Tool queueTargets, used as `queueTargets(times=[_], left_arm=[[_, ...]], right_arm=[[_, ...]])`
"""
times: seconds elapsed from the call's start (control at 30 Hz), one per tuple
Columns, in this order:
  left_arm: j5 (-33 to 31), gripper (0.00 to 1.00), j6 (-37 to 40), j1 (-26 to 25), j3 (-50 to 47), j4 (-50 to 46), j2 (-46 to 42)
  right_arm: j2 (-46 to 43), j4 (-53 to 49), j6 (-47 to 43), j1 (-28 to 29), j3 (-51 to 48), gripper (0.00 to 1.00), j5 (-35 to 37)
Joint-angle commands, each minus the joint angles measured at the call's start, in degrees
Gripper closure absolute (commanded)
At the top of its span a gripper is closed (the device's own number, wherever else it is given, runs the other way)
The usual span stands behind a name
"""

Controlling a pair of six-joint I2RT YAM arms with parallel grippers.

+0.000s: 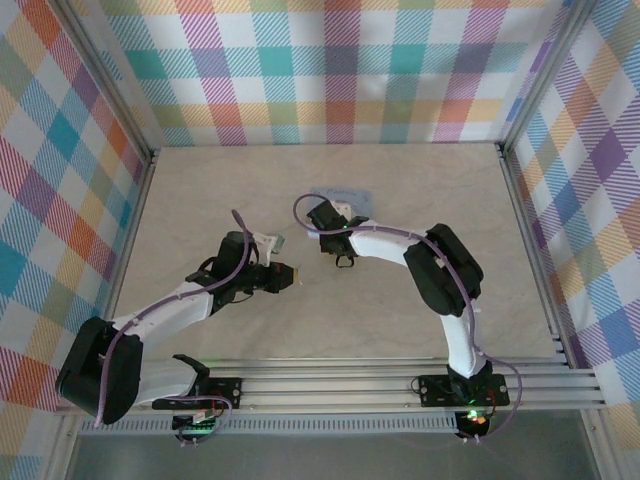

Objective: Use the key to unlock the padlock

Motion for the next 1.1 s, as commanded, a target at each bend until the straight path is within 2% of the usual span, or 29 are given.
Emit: queueTargets(times=[0.0,0.13,0.57,0.87,1.07], left_arm=[[-0.39,1.00,0.67,0.74,-1.12,1.89,-1.63],[-0.27,1.00,0.27,0.77,-1.52,2.48,-1.48],[-0.30,1.00,0.12,0.73,-2.08,3.10,-0.98],[-0.65,1.00,0.18,0.75,-2.39,3.46,-0.42],[-1.20,1.00,0.19,0.73,-2.84,3.97,-0.29]], right_arm=[[1.37,0.55,0.80,-0.57,1.42,0.52,1.53],[1.93,1.07,0.18,-0.96,1.72,0.56,1.46],[4.56,2.08,-1.74,-1.89,4.03,0.57,-0.24],[3.84,1.80,-4.27,-1.93,5.11,0.68,-0.68],[2.74,1.38,-6.42,-2.55,5.25,0.83,-2.02]])
